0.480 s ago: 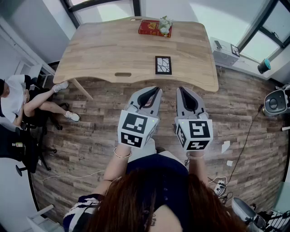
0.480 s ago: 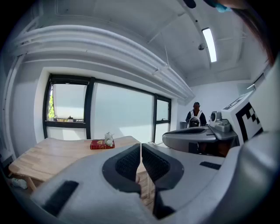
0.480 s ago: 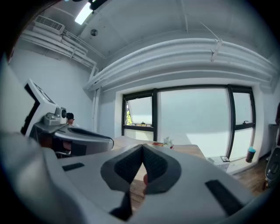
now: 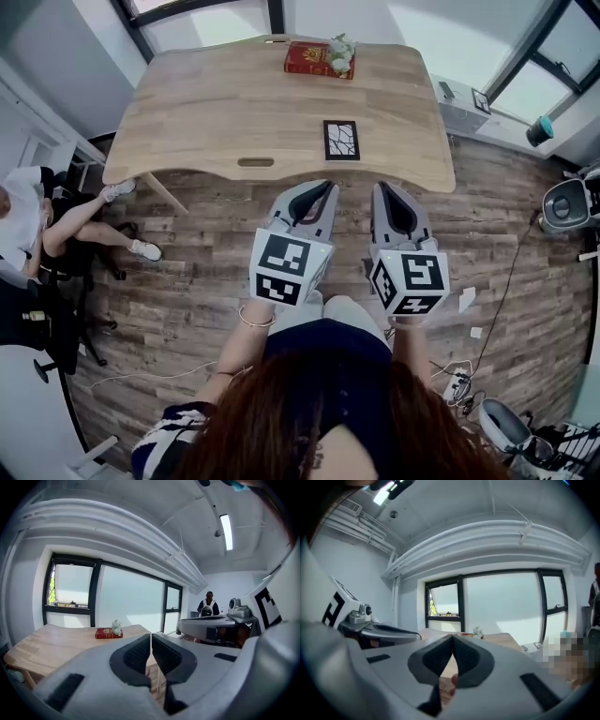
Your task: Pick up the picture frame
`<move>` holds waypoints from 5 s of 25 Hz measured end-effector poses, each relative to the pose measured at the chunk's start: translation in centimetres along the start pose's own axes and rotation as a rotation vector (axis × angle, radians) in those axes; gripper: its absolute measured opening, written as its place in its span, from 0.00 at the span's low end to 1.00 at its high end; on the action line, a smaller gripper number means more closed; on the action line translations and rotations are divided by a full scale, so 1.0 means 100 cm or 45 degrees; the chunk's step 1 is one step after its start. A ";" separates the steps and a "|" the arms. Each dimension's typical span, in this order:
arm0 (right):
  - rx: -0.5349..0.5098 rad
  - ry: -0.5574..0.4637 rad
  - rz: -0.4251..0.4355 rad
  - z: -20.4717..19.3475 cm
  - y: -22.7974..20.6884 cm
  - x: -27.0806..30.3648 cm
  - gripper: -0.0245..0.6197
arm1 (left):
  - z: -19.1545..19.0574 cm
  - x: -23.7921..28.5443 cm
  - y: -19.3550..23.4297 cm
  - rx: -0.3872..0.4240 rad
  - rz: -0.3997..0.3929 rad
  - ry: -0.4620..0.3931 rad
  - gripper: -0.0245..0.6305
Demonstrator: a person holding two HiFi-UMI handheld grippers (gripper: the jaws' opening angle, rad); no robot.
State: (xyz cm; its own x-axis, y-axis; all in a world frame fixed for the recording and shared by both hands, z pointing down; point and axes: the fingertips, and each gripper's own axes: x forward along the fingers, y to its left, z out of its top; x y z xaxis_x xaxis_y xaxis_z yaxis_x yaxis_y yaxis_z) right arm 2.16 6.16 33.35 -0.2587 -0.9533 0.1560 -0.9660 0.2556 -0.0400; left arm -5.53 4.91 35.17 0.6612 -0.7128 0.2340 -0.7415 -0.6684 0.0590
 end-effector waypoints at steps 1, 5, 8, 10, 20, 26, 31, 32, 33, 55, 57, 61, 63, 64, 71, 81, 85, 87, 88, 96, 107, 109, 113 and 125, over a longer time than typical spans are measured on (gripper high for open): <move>0.004 0.006 -0.002 -0.001 0.000 0.002 0.08 | -0.001 0.001 0.003 -0.007 -0.001 0.001 0.09; 0.011 0.025 -0.017 -0.004 -0.001 0.009 0.08 | -0.006 0.008 0.011 -0.023 -0.017 0.012 0.09; -0.004 0.035 -0.029 -0.006 -0.004 0.018 0.08 | -0.008 0.016 0.016 -0.031 -0.026 0.020 0.09; -0.008 0.049 -0.034 -0.008 -0.008 0.025 0.08 | -0.010 0.023 0.020 -0.039 -0.029 0.020 0.09; -0.015 0.125 -0.023 -0.021 -0.039 0.075 0.08 | -0.008 0.072 0.039 -0.052 -0.039 0.021 0.09; -0.005 0.172 0.023 -0.026 -0.063 0.108 0.08 | -0.008 0.110 0.052 -0.061 -0.025 0.052 0.09; -0.015 0.213 0.060 -0.034 -0.083 0.133 0.08 | -0.010 0.140 0.062 -0.097 -0.018 0.067 0.09; -0.020 0.223 0.070 -0.036 -0.087 0.138 0.08 | -0.012 0.147 0.064 -0.104 -0.010 0.075 0.09; -0.024 0.235 0.082 -0.039 -0.090 0.144 0.08 | -0.015 0.153 0.067 -0.111 0.000 0.084 0.09; 0.003 0.466 0.267 -0.106 -0.127 0.229 0.19 | -0.078 0.232 0.121 -0.247 0.121 0.299 0.22; 0.012 0.488 0.266 -0.114 -0.128 0.237 0.19 | -0.090 0.236 0.128 -0.276 0.115 0.335 0.22; 0.013 0.537 0.244 -0.133 -0.131 0.254 0.19 | -0.114 0.248 0.141 -0.320 0.097 0.413 0.22; 0.008 0.567 0.233 -0.142 -0.132 0.262 0.19 | -0.126 0.253 0.146 -0.333 0.088 0.452 0.22; 0.006 0.583 0.230 -0.147 -0.133 0.265 0.19 | -0.131 0.255 0.149 -0.338 0.084 0.472 0.22; 0.002 0.684 0.223 -0.181 -0.136 0.289 0.20 | -0.168 0.273 0.163 -0.374 0.059 0.584 0.22; -0.010 0.830 0.226 -0.225 -0.137 0.313 0.21 | -0.214 0.293 0.177 -0.429 0.034 0.729 0.22; 0.006 0.882 0.210 -0.240 -0.140 0.319 0.21 | -0.228 0.297 0.180 -0.457 0.026 0.772 0.22; 0.019 0.908 0.207 -0.248 -0.141 0.322 0.21 | -0.233 0.299 0.181 -0.473 0.019 0.790 0.23; 0.028 0.919 0.207 -0.252 -0.142 0.324 0.22 | -0.236 0.300 0.181 -0.481 0.015 0.797 0.23; 0.130 1.018 0.199 -0.280 -0.144 0.324 0.23 | -0.252 0.304 0.179 -0.524 -0.007 0.844 0.23; 0.259 1.068 0.178 -0.299 -0.144 0.323 0.24 | -0.265 0.305 0.174 -0.549 -0.034 0.892 0.24; 0.298 1.068 0.176 -0.300 -0.144 0.324 0.23 | -0.266 0.306 0.173 -0.542 -0.031 0.891 0.23; 0.349 1.073 0.160 -0.300 -0.143 0.323 0.21 | -0.266 0.305 0.174 -0.578 -0.017 0.886 0.22; 0.260 1.022 0.124 -0.287 -0.142 0.323 0.18 | -0.255 0.306 0.181 -0.584 0.080 0.830 0.18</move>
State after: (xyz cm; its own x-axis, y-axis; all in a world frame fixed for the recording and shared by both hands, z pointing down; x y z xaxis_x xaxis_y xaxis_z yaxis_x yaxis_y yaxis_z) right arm 7.60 -23.67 67.32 -0.3360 -0.5038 0.7958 -0.9406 0.2234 -0.2558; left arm -1.63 -23.57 68.18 0.5213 -0.3839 0.7621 -0.8421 -0.3757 0.3868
